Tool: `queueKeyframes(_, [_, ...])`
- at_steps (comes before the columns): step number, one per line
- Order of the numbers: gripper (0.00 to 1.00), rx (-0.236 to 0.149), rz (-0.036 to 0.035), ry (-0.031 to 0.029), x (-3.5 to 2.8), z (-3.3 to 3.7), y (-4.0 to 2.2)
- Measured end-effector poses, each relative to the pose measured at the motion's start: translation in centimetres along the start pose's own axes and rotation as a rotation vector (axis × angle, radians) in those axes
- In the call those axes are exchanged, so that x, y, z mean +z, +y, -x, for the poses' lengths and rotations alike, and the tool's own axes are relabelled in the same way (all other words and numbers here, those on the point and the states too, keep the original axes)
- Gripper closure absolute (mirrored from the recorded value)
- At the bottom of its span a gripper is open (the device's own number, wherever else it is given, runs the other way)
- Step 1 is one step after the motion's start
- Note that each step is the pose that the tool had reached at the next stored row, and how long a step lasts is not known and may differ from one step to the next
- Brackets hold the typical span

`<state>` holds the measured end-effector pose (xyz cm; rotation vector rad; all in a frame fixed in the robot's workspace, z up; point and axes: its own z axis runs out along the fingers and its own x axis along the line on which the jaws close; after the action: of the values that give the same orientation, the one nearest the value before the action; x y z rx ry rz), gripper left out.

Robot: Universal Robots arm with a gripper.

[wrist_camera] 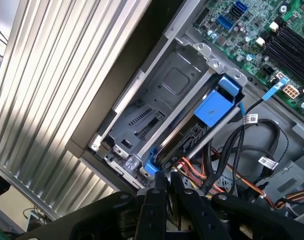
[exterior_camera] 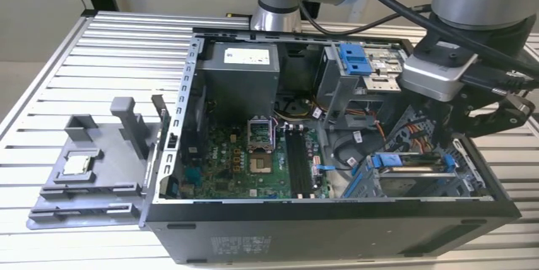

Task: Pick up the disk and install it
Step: 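Insert the second disk wire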

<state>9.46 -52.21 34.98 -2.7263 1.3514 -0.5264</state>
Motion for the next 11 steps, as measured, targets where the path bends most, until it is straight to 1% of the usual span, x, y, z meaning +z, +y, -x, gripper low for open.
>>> queueKeyframes(11, [1.0,0.006,0.002,0.0015,-0.82,1.18,2.17])
